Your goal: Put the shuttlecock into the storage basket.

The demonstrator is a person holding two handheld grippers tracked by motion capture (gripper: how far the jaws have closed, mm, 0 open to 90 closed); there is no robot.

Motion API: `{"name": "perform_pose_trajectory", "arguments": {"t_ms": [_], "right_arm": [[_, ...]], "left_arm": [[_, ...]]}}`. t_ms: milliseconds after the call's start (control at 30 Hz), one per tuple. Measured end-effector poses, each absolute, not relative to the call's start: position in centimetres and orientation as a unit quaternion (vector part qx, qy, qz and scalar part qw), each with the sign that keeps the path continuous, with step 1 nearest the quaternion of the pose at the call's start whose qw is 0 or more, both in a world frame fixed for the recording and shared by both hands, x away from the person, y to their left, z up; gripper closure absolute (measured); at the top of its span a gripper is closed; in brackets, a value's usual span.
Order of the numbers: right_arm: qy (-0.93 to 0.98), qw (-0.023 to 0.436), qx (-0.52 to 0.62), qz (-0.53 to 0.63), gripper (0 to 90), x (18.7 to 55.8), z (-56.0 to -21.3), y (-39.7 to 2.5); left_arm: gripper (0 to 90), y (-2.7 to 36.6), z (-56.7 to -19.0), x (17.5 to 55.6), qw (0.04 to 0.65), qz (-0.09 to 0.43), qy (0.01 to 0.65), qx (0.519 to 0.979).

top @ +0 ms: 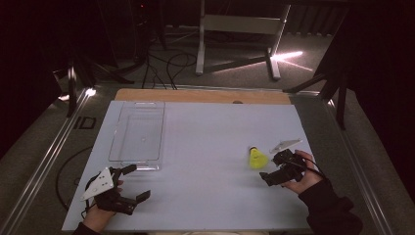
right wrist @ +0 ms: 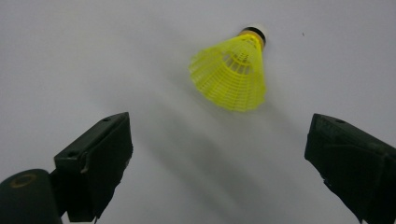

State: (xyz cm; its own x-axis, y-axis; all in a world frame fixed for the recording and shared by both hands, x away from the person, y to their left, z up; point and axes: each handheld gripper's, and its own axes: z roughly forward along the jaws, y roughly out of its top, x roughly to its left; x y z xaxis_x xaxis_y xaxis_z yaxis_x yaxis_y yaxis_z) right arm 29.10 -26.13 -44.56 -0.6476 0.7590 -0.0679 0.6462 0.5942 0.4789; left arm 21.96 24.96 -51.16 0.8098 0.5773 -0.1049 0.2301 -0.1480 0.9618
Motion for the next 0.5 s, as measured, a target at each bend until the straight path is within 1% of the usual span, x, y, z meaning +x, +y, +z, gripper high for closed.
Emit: {"name": "perform_pose_trajectory", "arguments": {"t_ms": [233, 500], "right_arm": [[0.891, 0.118, 0.392, 0.196, 8.6, 30.1, -45.1, -26.0], [0.890, 0.109, 0.407, 0.176, 12.4, 32.1, -46.4, -26.0]], "left_arm": [[0.2, 25.0, -51.2, 21.9, 0.594, 0.146, 0.271, 0.743], [0.2, 25.0, -51.2, 22.0, 0.593, 0.146, 0.269, 0.744]]}}
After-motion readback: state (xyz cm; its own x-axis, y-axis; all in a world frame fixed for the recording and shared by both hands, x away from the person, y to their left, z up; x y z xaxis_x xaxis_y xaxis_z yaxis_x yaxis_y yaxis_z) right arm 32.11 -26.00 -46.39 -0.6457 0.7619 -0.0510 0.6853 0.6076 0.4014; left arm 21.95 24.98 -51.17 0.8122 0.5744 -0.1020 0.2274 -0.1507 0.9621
